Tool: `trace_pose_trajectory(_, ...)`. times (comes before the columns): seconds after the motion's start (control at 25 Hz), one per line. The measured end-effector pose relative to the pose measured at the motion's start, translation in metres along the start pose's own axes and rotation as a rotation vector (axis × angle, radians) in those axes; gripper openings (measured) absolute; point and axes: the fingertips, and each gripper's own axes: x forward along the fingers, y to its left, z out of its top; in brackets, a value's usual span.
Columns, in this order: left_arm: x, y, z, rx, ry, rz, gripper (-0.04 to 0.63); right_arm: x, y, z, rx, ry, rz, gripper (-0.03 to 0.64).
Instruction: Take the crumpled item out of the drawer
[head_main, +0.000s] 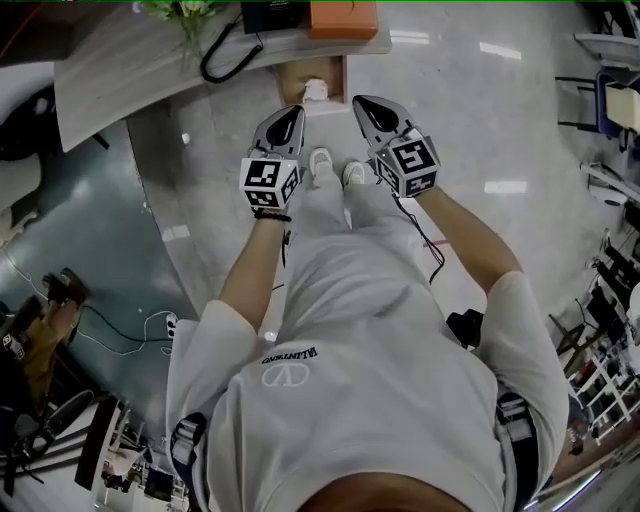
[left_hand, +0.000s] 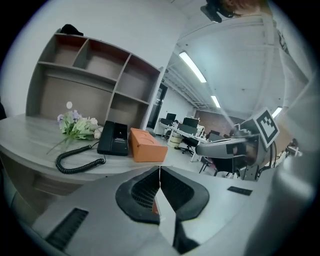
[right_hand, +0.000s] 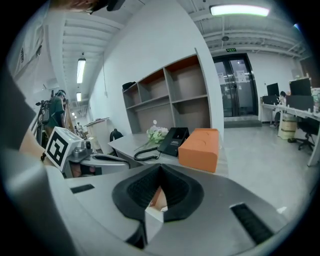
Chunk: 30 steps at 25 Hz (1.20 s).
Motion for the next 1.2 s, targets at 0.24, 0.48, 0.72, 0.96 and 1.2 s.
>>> trace_pose_trajectory(0.24, 0.037, 0.01, -0.03, -0.04, 0.039, -0.038, 0.004, 0.035, -0.019, -0.032, 0.011, 0.06, -0.014, 0.002)
trace_pose_trajectory(0.48, 0.081, 0.019, -0.083, -0.051, 0.147, -0.012, 0.028, 0.068, -0.037, -0.069, 0.041, 0.113, -0.007, 0.002)
trace_pose_trajectory(0.72, 0.128, 0.041, -0.13, -0.104, 0.212, 0.069, 0.06, 0.105, -0.061, -0.11, 0.093, 0.138, 0.018, 0.002)
trace_pose_trajectory(0.96, 0.151, 0.057, -0.174, -0.151, 0.274, 0.138, 0.097, 0.126, -0.08, -0.152, 0.167, 0.157, -0.009, 0.002)
trace_pose_trajectory(1.2, 0.166, 0.061, -0.2, -0.174, 0.333, 0.194, 0.129, 0.129, -0.081, -0.175, 0.187, 0.162, 0.007, 0.002)
